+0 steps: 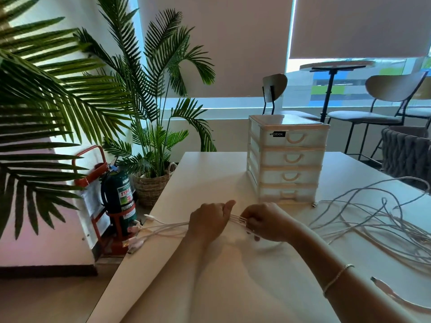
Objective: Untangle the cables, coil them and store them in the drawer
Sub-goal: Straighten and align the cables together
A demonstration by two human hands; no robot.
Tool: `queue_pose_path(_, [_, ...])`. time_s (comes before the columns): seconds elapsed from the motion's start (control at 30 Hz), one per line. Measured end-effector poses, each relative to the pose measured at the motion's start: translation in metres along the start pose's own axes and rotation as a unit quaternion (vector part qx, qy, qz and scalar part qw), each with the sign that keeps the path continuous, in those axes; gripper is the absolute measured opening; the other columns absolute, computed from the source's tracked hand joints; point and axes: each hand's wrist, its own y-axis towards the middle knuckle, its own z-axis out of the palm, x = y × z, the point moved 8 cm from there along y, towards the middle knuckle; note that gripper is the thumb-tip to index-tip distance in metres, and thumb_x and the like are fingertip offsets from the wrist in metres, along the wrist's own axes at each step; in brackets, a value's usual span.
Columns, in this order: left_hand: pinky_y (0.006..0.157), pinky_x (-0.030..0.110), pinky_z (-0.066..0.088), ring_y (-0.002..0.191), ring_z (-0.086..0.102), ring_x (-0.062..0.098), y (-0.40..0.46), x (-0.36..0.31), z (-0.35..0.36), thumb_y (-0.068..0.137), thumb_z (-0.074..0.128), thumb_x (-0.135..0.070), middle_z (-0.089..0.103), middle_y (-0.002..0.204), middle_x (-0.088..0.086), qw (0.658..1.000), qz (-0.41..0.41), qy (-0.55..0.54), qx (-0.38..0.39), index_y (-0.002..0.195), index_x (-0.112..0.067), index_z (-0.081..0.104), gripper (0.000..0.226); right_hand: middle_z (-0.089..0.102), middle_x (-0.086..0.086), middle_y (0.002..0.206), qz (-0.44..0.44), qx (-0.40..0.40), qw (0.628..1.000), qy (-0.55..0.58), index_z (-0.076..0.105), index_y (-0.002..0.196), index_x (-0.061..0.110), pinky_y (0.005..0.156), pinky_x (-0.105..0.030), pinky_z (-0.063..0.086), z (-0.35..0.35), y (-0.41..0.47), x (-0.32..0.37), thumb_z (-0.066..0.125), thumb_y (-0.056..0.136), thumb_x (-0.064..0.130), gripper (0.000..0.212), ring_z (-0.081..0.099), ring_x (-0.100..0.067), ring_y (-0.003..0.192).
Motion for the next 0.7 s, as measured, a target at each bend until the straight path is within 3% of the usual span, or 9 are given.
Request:
queue_pose_path(0.1, [0.082,0.036,0.043,0.104,0.057,0.035,-0.001,-0.002,-0.001,0.098,0.024,-0.050,0.066,0.106,0.015,1.000,0.012,-0.004,-0.011,0.102,-0.011,0.065,0.057,0.065,0.002,0.073,0.013,0.014,0.999,0.041,0.059,0.089,0.017,0.052,-0.016,0.052,0.003,-0.001,0.000,0.049,0.088,0.006,0.015,0.062,-0.007,0.050])
queue_pose_path(0.2, [0.080,0.035,0.044,0.101,0.059,0.034,-0.002,-0.003,-0.003,0.098,0.024,-0.049,0.067,0.102,0.015,1.000,0.020,-0.005,-0.023,0.099,-0.010,0.066,0.057,0.065,-0.011,0.079,0.050,0.069,0.989,0.121,0.056,0.093,0.010,0.050,-0.025,0.054,0.011,-0.006,-0.004,0.048,0.086,-0.002,0.017,0.061,-0.016,0.050])
queue_pose_path(0.4, [0.078,0.036,0.045,0.099,0.060,0.036,-0.002,-0.001,-0.002,0.096,0.026,-0.051,0.068,0.100,0.015,0.999,0.021,-0.006,-0.044,0.098,-0.011,0.066,0.057,0.063,-0.003,0.076,0.075,0.147,0.965,0.201,0.054,0.091,0.013,0.042,-0.024,0.046,0.021,-0.016,-0.008,0.040,0.087,-0.007,0.025,0.055,-0.016,0.048])
queue_pose_path(0.6, [0.076,0.035,0.044,0.098,0.060,0.035,-0.001,0.001,-0.004,0.095,0.029,-0.052,0.069,0.098,0.013,0.997,0.014,-0.038,-0.059,0.099,-0.011,0.065,0.055,0.064,-0.004,0.067,0.072,0.126,0.947,0.287,0.060,0.099,0.008,0.033,-0.020,0.031,0.020,-0.014,-0.010,0.034,0.094,0.001,0.028,0.043,-0.012,0.036])
queue_pose_path(0.7, [0.075,0.036,0.044,0.094,0.061,0.035,-0.002,-0.001,-0.006,0.095,0.030,-0.051,0.069,0.095,0.014,0.996,0.018,-0.041,-0.072,0.097,-0.010,0.065,0.055,0.056,-0.001,0.058,0.078,0.099,0.955,0.268,0.062,0.095,0.008,0.033,-0.021,0.025,0.019,-0.012,-0.010,0.037,0.100,0.022,0.029,0.035,-0.011,0.035])
